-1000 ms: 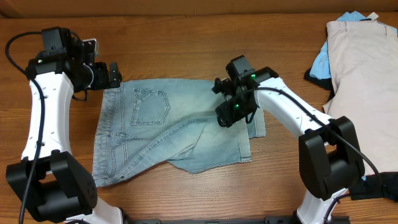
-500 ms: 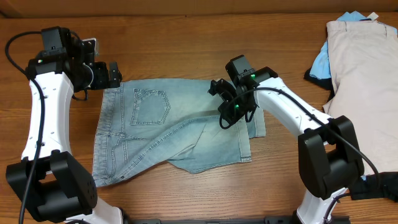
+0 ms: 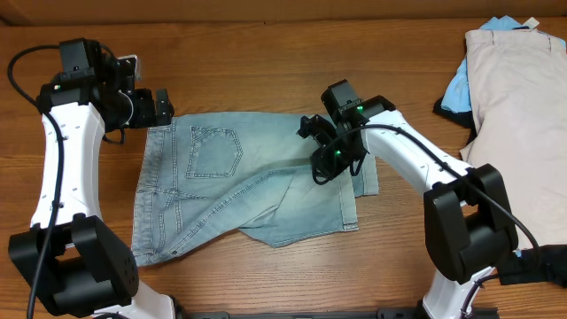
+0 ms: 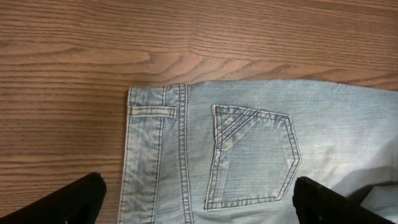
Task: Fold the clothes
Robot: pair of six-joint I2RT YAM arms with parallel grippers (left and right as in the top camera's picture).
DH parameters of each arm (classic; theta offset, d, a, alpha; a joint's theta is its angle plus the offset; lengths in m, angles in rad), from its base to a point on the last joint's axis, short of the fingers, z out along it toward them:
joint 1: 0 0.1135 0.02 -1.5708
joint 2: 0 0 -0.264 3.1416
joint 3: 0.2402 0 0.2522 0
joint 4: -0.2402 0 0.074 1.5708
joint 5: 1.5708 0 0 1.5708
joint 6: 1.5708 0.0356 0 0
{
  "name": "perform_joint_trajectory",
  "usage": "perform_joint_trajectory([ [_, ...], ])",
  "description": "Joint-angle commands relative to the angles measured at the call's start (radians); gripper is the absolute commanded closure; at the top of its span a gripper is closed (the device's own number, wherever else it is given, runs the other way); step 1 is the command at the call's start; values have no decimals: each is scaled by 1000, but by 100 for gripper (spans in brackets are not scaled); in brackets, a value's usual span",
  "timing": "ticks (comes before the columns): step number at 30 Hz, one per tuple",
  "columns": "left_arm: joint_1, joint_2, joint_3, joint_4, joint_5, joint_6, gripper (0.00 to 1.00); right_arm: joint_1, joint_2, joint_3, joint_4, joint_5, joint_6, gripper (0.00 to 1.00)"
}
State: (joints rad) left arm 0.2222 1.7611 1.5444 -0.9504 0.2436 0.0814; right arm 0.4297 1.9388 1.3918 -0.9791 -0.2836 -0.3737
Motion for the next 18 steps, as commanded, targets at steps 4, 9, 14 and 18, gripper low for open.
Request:
perform_joint_trajectory([
  [4, -4, 5, 2, 2, 8, 2, 2, -3, 5, -14, -7, -17, 35, 96],
  [9, -4, 5, 2, 1, 8, 13, 3, 6, -22, -2, -31, -18, 92, 96],
  [14, -2, 5, 10, -16, 8, 17, 4, 69, -180, 19, -152, -18, 150, 96],
  [18, 5, 5, 10, -21, 8, 17, 4, 187, -288, 18, -271, -7, 259, 96],
])
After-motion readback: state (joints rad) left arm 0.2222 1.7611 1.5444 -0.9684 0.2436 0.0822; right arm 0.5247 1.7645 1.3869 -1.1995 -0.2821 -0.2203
